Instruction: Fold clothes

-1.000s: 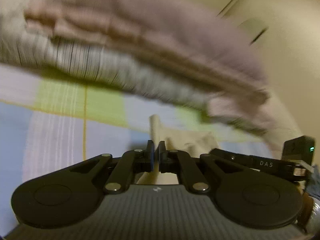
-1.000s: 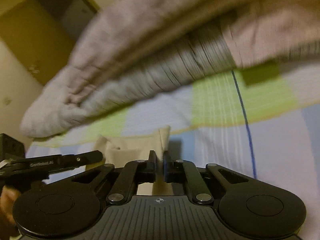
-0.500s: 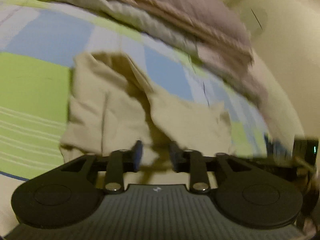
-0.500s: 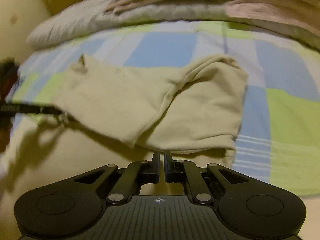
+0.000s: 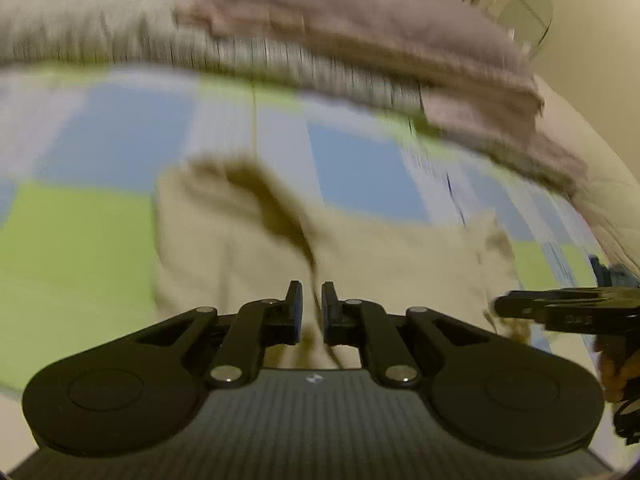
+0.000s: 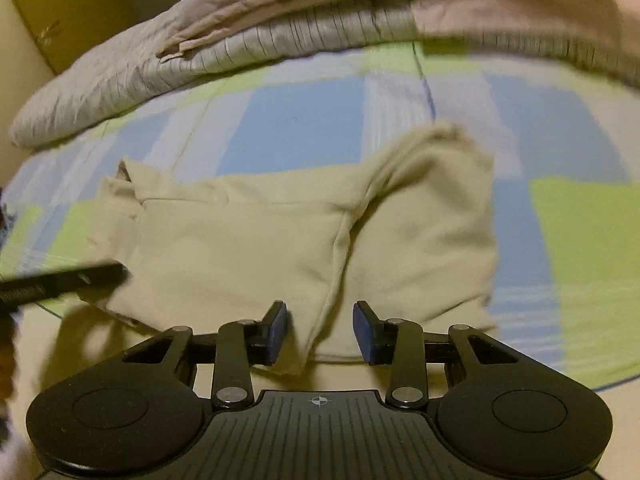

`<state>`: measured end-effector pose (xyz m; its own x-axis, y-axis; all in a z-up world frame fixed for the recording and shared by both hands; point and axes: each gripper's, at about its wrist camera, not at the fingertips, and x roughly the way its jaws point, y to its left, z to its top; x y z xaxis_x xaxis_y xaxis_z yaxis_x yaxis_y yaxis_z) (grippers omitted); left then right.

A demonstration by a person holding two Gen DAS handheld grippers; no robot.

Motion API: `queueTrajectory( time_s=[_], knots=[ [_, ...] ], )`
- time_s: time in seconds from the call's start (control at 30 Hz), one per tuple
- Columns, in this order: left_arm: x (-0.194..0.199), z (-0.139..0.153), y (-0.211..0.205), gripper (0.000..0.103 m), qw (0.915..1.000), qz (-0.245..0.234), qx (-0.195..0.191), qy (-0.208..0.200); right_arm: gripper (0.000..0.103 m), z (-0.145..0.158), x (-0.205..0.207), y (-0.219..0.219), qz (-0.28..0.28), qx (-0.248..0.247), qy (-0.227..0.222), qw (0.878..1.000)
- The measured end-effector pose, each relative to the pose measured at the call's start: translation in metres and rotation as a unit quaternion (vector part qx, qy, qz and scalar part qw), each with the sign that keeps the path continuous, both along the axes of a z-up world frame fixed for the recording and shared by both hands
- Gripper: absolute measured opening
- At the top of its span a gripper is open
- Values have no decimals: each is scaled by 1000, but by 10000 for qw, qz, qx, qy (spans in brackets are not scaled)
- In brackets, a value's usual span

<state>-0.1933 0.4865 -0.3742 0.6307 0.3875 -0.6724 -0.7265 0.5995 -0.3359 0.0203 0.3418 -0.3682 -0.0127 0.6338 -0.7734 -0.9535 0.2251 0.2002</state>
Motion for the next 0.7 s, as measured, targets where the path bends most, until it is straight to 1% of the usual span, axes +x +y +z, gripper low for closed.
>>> queueTrajectory(
  time_s=[0.03,0.1,0.13,0.17,0.2,0.23,0.27,0.3,0.33,0.4,0.43,0.47,0.5,0.6,0.63,0.67,0.7],
  knots=[
    [-1,8,6,6,9999,42,161,-44,38,8,1,0,10,111,-163,9998],
    [21,21,26,7,9989,68,455,-102,38,19,8,10,-114,524,-357,9979],
    [34,23,32,9,9979,19,641,-60,38,19,11,20,-142,683,-402,9968],
    [47,25,38,15,9966,-30,827,-17,38,21,15,32,-159,833,-428,9955],
    [57,22,41,19,9957,-130,911,56,38,18,17,40,-142,974,-516,9938],
    [63,15,44,19,9948,-232,977,194,38,16,18,48,-119,1113,-612,9918],
    [65,2,44,18,9946,-273,931,379,38,13,19,57,-97,1252,-708,9895],
    [67,-10,44,19,9940,-313,884,564,38,4,17,63,18,1223,-893,9885],
    [62,-25,43,19,9944,-293,752,689,38,-7,18,69,132,1050,-1001,9893],
    [40,-49,34,14,9947,-212,869,517,38,-36,20,66,335,435,-1180,9915],
    [34,-52,32,12,9946,-164,937,426,38,-49,23,61,446,345,-1231,9908],
    [32,-52,31,12,9950,-115,914,383,38,-55,26,49,502,651,-1260,9886],
    [32,-50,32,11,9957,-36,855,349,38,-56,29,42,518,741,-1235,9882],
    [25,-36,32,9,9961,478,741,40,38,-39,30,37,349,786,-1154,9896],
    [22,-30,21,11,9959,476,767,-32,38,-31,30,35,262,814,-1130,9899],
    [18,-25,11,13,9957,473,794,-105,38,-22,28,29,208,951,-1100,9892],
    [14,-20,1,13,9954,470,821,-177,38,-13,25,21,182,1063,-1012,9890]
  ],
)
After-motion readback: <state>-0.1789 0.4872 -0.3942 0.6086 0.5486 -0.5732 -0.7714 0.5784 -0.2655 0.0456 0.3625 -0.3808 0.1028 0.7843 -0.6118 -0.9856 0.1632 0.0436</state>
